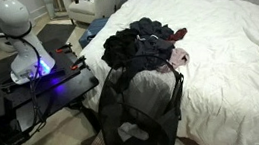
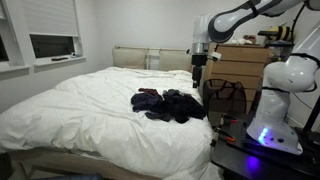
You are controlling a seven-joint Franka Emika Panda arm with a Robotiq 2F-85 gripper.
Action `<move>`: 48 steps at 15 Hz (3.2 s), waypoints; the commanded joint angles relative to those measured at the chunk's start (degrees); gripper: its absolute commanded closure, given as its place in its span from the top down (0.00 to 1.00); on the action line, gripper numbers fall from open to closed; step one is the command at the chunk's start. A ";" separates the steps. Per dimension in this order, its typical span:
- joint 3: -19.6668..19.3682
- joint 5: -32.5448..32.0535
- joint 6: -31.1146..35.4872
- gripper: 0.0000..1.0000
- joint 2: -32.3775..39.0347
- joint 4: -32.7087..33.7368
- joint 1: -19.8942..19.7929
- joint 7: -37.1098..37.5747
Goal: Put the sock in the laundry hamper
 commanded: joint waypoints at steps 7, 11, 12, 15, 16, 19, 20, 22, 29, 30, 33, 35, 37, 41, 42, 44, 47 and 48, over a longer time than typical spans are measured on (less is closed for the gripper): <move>-0.26 -0.68 -0.16 1.00 -0.14 -0.26 -2.23 -0.20; -1.25 -5.14 1.46 1.00 0.44 -2.40 -6.63 0.61; -1.51 -6.51 1.90 1.00 0.66 -3.01 -7.89 0.81; -2.42 -10.19 3.63 1.00 1.84 -4.95 -10.85 1.07; -2.75 -11.03 4.02 1.00 2.35 -5.49 -11.58 1.13; -3.60 -13.13 5.65 1.00 4.04 -7.06 -13.38 1.27; -3.98 -13.73 6.09 1.00 4.63 -7.44 -13.91 1.24; -4.50 -14.79 7.26 1.00 5.75 -8.25 -14.87 1.46; -7.18 -18.25 17.93 1.00 14.35 -8.92 -18.20 1.12; -7.72 -18.24 19.89 1.00 15.79 -8.94 -18.46 0.82; -9.27 -18.08 25.49 1.00 20.16 -8.94 -19.22 0.12; -10.15 -18.64 30.00 1.00 23.42 -8.94 -19.88 0.37; -11.25 -19.77 34.31 1.00 26.54 -8.95 -20.65 0.65; -13.72 -20.95 43.66 1.00 32.20 -8.97 -21.69 0.35; -14.22 -20.61 45.36 1.00 33.13 -8.97 -21.80 0.02; -15.02 -20.17 48.90 1.00 35.47 -8.96 -21.82 -0.27; -14.78 -18.31 53.61 1.00 38.10 -8.95 -22.67 -1.63; -14.24 -17.65 55.34 1.00 38.97 -8.94 -23.22 -1.98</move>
